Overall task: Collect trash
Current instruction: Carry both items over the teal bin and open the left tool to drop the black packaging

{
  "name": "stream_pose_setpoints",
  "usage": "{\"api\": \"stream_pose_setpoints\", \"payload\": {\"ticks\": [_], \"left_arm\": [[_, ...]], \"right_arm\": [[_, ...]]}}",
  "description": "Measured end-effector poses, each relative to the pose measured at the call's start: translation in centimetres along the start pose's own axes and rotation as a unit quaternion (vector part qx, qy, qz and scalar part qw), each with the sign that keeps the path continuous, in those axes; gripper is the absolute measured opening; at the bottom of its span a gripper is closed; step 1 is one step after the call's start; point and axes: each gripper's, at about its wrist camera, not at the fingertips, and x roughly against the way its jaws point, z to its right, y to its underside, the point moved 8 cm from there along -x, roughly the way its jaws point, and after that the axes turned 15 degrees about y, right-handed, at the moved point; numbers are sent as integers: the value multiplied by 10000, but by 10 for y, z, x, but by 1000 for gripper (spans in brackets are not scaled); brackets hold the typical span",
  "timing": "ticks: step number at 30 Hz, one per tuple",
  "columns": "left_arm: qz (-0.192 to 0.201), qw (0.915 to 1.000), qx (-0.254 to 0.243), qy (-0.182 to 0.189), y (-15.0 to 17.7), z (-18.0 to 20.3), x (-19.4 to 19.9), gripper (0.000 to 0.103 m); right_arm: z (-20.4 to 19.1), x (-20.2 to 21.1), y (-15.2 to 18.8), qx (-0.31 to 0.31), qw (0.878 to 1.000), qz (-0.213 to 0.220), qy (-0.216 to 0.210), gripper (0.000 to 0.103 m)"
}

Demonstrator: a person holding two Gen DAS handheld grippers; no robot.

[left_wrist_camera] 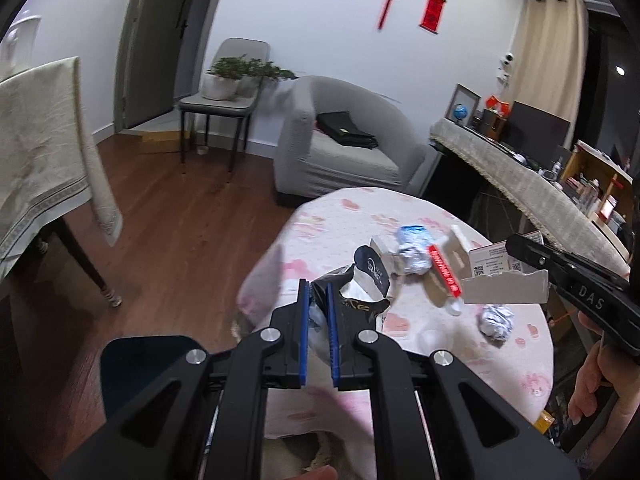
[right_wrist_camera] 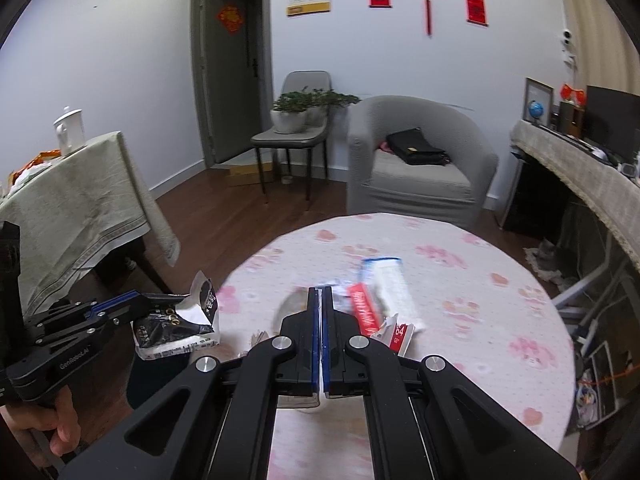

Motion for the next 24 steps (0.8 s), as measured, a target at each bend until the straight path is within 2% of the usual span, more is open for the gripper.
{"api": "stream_pose_setpoints", "payload": {"ticks": [12,18,24], "left_arm": [[-100,9973,268,-682,16,-78,38,9],[-309,9933,496,-994,36,-121,48,9],[-524,9898,640,-1160,55,-146,53,9]], "right_arm": [[-93,-5,-4,317,9971,-88,-687,1],[-141,-11,0,507,9940,-199,-954,1],[-179,-18,8,678,9905,-358,-1145,1]]}}
